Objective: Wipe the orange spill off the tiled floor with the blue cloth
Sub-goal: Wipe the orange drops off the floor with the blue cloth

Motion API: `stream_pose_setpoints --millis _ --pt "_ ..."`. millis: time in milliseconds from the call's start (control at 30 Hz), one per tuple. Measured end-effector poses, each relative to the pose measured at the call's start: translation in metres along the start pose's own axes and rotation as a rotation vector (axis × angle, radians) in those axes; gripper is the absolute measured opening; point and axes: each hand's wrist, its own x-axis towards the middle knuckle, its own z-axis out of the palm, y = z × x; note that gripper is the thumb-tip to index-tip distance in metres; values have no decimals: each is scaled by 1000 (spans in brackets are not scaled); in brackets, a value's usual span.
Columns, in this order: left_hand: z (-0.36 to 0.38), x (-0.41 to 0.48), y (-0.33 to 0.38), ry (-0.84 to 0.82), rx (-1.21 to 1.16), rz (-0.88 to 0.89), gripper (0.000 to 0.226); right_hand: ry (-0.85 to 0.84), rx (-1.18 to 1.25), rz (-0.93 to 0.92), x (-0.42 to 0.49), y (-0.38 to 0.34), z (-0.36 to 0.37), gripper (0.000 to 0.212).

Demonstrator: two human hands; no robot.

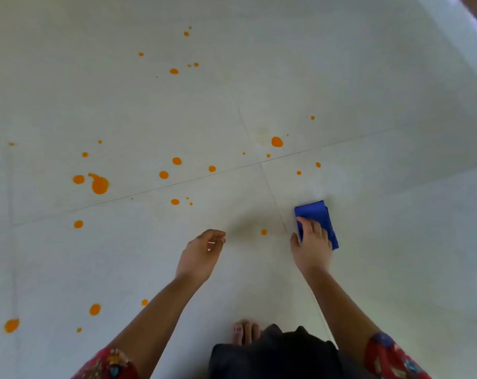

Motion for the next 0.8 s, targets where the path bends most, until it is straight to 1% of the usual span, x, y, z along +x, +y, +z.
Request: stream_pose_setpoints --millis 33,67,167,233,333,400,433,500,533,567,600,633,667,700,733,800 --pt "3 2 -3 -6 -14 5 16 14 -92 -47 3 4 3 51" --pt "7 7 -3 -15 -19 11 16 62 -158 -40 7 10 6 56" --pt "12 18 -7 -20 -43 43 16 63 -168 66 23 19 13 67" --pt "15 21 -6 -9 -63 52 17 58 -198 98 26 22 17 67" --pt "24 21 -5 -10 -129 39 19 74 -245 50 29 31 21 57" --pt "25 22 -2 -3 -216 25 20 136 -110 29 35 28 22 46" --pt "24 22 -1 3 -251 14 21 180 -13 50 36 24 19 41" --pt "22 24 3 20 -309 -14 22 245 243 109 37 9 12 35" --pt "21 24 6 16 -328 -27 23 232 418 163 34 -1 4 31" --pt "20 23 8 3 -334 -34 22 189 638 222 32 -10 -2 26" --pt "17 23 11 -20 -319 -39 21 99 888 288 29 -22 -10 23" --pt "12 23 14 -52 -284 -36 20 -50 1122 358 25 -37 -18 21" --pt "4 23 18 -97 -239 -28 19 -225 1297 413 21 -51 -26 22" --pt "-6 24 23 -145 -200 -22 19 -388 1417 441 15 -64 -34 23" --pt "-17 23 29 -188 -189 -30 19 -514 1491 447 9 -76 -41 23" --pt "-43 15 40 -229 -268 -84 24 -705 1618 391 -3 -99 -49 23"
